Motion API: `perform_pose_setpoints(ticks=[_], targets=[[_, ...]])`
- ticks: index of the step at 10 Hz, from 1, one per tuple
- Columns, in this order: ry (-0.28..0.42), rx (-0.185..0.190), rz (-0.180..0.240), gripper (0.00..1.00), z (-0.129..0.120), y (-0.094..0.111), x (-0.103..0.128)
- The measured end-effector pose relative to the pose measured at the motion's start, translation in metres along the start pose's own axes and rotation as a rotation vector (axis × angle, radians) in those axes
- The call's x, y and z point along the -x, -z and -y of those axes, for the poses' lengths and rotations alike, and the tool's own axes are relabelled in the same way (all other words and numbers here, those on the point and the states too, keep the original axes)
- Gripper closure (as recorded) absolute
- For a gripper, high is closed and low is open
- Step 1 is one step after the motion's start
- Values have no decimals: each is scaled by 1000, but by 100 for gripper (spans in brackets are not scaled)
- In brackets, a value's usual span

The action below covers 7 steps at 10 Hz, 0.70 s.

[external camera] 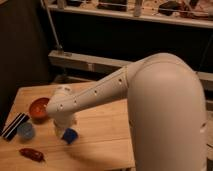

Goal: Place the white sponge in the ceramic bowl

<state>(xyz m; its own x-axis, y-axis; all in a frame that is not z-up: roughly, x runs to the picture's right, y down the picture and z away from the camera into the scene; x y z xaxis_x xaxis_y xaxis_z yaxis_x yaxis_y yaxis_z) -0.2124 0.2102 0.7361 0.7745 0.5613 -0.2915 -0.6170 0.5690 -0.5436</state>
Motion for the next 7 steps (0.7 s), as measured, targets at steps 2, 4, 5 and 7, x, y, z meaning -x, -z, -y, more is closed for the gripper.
perform_pose_setpoints(ticks=[2, 4, 5, 7], targets=[[50, -47, -39, 35, 5, -20, 1], [58, -78, -68, 35, 10, -32, 2], [56, -83, -78, 35, 9, -37, 2], [42, -78, -93, 35, 6, -46, 3]])
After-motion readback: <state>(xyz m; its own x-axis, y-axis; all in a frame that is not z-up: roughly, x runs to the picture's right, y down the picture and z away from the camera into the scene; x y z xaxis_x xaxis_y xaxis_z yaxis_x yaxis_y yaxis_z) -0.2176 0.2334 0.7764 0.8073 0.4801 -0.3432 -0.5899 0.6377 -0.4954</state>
